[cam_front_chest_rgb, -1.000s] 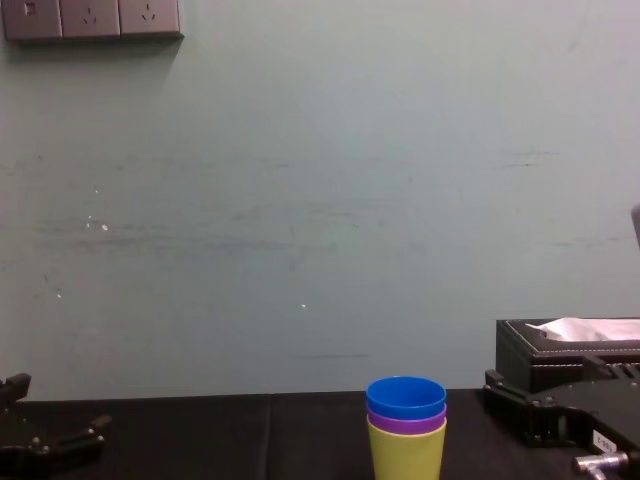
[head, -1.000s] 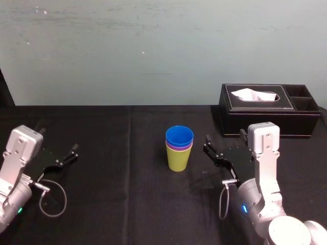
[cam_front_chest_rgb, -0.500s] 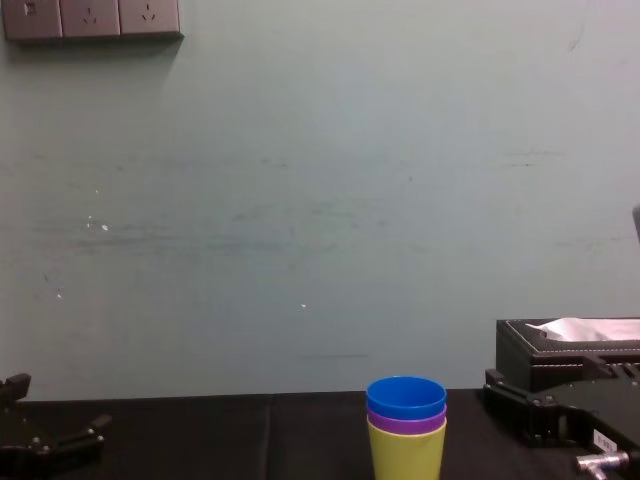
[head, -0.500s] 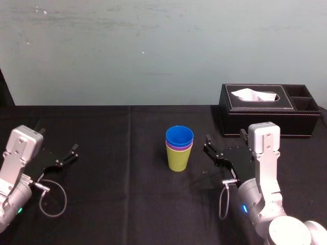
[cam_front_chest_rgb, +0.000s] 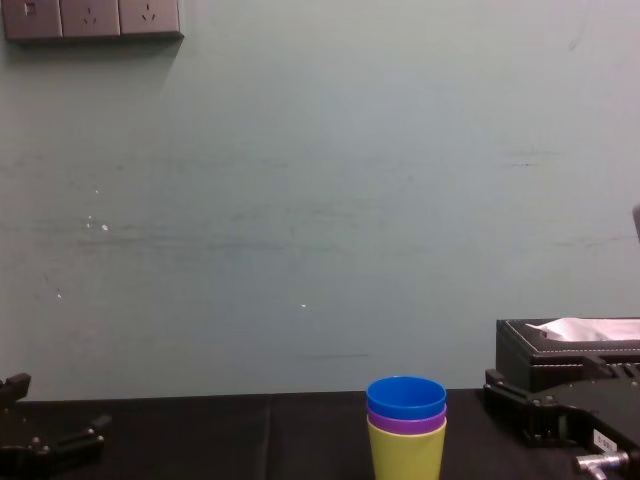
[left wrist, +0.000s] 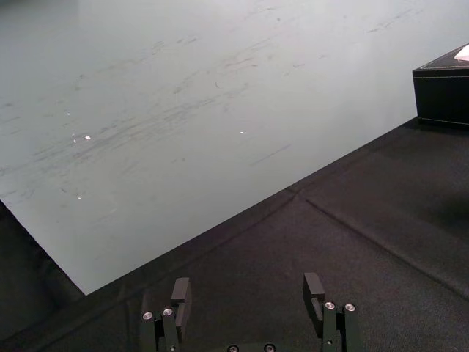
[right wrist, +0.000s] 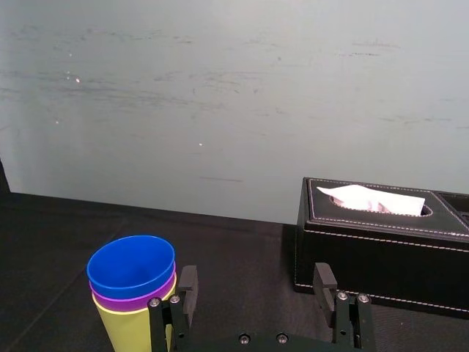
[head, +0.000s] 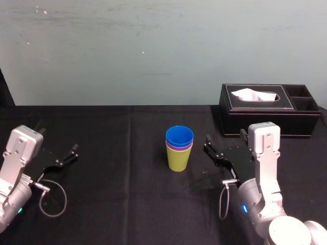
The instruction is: Stack the three plastic cups sequentially using one hand.
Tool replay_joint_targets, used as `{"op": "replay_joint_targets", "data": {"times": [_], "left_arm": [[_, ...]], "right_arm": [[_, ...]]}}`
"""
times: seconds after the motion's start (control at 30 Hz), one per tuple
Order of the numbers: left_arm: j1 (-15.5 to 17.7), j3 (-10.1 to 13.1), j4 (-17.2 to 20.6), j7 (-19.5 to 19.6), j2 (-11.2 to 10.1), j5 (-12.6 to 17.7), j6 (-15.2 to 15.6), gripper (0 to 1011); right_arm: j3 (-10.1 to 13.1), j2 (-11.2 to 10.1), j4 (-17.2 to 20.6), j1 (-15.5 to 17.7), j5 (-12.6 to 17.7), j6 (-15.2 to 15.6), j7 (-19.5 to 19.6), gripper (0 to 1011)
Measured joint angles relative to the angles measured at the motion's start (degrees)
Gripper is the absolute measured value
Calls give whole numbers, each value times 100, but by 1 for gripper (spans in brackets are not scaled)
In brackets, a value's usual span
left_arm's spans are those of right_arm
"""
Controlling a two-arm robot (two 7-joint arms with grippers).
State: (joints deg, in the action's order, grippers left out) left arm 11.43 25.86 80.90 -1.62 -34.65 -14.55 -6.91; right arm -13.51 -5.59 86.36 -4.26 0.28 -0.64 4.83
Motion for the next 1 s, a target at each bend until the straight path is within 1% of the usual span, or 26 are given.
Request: {"op": "replay_joint_targets", "data": {"times": [1.0], "left_arm": [[0,0,0,0,0,0,0,1000]], "right_arm": [[0,0,0,0,0,0,0,1003]]}}
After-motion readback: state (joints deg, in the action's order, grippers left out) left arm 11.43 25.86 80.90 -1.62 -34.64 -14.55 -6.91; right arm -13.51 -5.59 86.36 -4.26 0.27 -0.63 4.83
